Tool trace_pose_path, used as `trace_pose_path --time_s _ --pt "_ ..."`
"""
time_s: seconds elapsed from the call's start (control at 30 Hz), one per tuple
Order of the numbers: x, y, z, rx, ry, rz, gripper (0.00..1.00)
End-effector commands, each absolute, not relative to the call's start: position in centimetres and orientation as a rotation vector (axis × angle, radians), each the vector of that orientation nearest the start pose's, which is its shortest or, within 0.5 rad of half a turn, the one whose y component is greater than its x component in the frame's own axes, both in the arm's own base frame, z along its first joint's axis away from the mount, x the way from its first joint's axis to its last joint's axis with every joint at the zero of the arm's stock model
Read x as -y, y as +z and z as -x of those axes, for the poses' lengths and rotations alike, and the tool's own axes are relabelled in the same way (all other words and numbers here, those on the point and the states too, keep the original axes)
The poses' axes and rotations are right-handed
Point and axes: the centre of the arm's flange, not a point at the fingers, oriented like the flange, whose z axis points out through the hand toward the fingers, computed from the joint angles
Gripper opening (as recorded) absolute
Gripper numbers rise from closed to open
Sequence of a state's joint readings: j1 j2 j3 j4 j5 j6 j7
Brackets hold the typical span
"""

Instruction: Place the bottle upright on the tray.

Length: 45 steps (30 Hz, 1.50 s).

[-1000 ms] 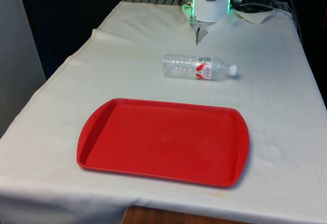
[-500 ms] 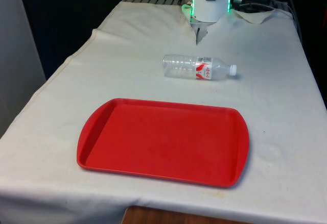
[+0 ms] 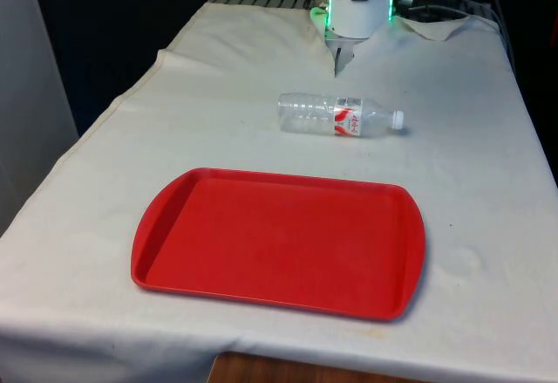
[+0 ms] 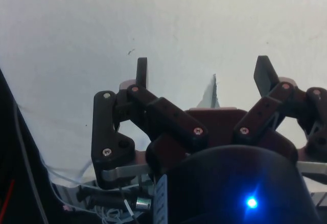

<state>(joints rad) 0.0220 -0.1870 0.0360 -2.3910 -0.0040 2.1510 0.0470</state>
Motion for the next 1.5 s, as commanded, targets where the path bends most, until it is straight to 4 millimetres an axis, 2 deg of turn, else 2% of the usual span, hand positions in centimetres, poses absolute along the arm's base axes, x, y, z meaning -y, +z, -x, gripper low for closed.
trace_pose_path --time_s 0.0,0.4,1.1,1.17,1.47 --pt "-2.8 38.3 -46.2 0.013 0.07 3.156 1.0" --pt "-2.9 36.0 -46.3 0.018 0.083 3.153 1.0" --pt "-2.8 35.4 -46.4 0.022 0.11 3.152 1.0" --pt "-2.9 34.4 -46.4 0.028 0.111 3.15 1.0" --pt "-3.1 33.4 -46.5 0.096 0.118 3.149 1.0"
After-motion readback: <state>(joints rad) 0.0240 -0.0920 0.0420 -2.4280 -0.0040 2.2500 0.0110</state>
